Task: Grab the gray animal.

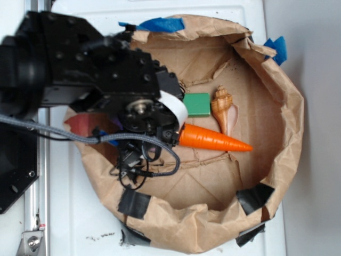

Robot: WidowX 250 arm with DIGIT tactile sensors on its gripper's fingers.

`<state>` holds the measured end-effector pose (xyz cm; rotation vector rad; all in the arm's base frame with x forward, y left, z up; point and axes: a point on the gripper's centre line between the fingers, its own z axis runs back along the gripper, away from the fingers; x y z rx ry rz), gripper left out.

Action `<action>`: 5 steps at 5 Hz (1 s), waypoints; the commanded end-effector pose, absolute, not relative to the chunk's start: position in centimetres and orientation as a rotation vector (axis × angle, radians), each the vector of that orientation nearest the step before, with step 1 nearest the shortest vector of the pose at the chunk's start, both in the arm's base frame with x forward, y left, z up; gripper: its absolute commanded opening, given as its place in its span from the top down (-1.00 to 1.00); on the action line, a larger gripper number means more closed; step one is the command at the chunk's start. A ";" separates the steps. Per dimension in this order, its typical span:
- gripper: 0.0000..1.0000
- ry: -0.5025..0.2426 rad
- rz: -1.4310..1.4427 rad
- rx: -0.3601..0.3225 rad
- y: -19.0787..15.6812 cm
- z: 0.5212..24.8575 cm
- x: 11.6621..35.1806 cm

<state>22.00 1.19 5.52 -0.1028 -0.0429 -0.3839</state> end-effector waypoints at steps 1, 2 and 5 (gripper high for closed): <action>1.00 -0.172 -0.319 -0.059 2.5 9.6 22.4; 1.00 -0.189 -0.297 -0.052 3.1 10.4 22.2; -1.00 -0.208 -0.283 -0.069 3.7 11.5 22.0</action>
